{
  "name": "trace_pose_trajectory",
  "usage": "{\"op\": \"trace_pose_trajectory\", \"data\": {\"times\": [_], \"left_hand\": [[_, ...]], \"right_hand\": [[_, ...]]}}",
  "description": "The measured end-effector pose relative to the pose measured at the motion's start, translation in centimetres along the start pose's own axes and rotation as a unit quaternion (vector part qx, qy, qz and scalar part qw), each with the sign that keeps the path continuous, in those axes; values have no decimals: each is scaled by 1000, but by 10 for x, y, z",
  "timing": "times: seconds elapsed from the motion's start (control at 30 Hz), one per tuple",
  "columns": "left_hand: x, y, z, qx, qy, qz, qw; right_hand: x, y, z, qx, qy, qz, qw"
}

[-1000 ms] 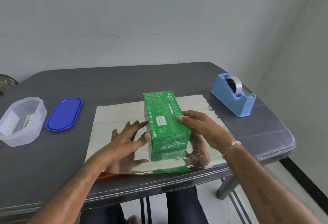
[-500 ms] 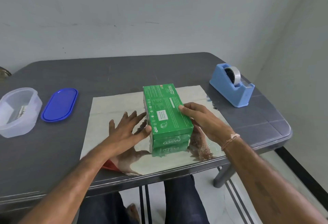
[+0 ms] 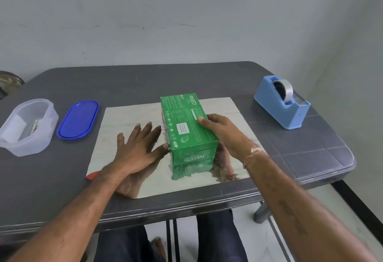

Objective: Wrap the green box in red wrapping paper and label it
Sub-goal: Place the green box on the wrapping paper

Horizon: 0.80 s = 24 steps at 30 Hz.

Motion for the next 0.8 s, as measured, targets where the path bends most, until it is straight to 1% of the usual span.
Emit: {"op": "trace_pose_trajectory", "data": {"times": [0.07,0.1,0.13,0.17,0.2,0.23,0.37,0.47,0.53,0.67,0.8], "left_hand": [[2,0,-2,-10,-54,-6,998],[1,0,-4,-15,-116,-11,993],[1,0,-5,-15,-198,-16,980],[0,1,-5,-9,-282,-18,959],[-1,3,-6,-1,-340,-14,940],[-2,5,-7,10,-363,-8,932],[-5,11,-9,48,-347,10,937],[-9,11,-12,35,-280,4,959],[-11,12,-12,25,-267,9,963],[-12,12,-10,43,-358,37,932],[-13,11,-12,42,-375,40,925]], "right_hand": [[2,1,2,-4,-23,-15,1000],[2,0,1,-5,-35,-25,999],[2,-2,-2,-2,-41,-31,999],[1,-3,-5,2,-43,-30,999],[1,-4,-8,7,-43,-25,999],[0,-4,-12,12,-41,-19,999],[-3,-1,-20,13,-19,-8,1000],[-2,-4,-22,15,-12,-3,1000],[-1,-5,-22,11,-18,1,1000],[0,-7,-19,-4,-11,8,1000],[0,-9,-18,-9,-14,9,1000]]}}
Point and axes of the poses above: each hand's wrist, its own y-axis towards the middle knuckle, its own z-axis out of the palm, x = y × z, the point moved 2 cm from there along y, towards the middle knuckle, and after that the axes turned 6 degrees about y, right-handed, at the moved point
